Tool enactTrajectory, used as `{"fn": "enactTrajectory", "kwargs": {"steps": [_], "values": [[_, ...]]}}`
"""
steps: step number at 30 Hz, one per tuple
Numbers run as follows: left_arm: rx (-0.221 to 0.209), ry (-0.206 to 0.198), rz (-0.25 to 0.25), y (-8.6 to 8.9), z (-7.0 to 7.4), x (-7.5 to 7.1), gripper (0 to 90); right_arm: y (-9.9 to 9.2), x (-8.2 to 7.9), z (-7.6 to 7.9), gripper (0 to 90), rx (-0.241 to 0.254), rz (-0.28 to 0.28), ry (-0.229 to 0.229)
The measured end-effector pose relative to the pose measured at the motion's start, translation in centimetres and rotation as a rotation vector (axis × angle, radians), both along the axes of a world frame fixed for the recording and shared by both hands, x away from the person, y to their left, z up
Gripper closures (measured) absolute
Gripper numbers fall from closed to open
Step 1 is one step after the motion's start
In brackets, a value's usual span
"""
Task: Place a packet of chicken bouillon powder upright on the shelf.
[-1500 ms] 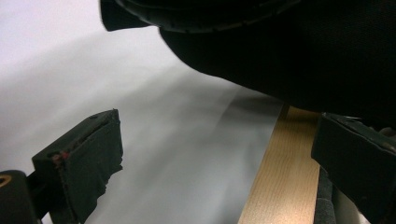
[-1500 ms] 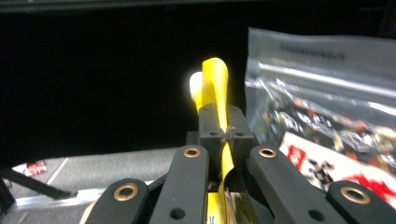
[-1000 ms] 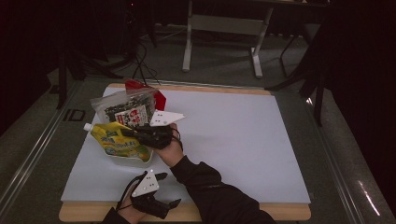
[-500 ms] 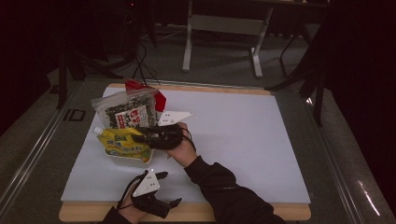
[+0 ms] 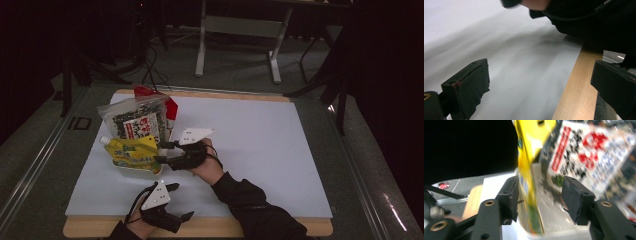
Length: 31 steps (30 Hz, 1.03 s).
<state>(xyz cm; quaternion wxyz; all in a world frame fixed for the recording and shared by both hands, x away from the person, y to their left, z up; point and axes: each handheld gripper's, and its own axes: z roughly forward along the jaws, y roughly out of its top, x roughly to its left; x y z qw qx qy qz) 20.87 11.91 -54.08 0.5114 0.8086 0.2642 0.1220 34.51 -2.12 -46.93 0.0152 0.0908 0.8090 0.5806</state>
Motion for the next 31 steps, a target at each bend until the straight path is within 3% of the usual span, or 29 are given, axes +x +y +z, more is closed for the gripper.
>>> {"fn": "enactTrajectory", "kwargs": {"steps": [4, 10, 31], "values": [[0.001, 0.0, 0.0, 0.0, 0.0, 0.0, 3.2, -1.7, -0.2, -1.5, 35.5, -0.024, -0.03, -0.019], [0.003, -0.004, -0.002, -0.1, 0.0, 0.0, 3.1, -3.1, 0.2, -3.6, 29.3, -0.059, -0.073, 0.02], [0.002, -0.004, -0.003, 0.0, -0.1, 0.0, 3.1, -3.3, 0.7, -4.8, 27.8, -0.085, -0.101, 0.019]]}}
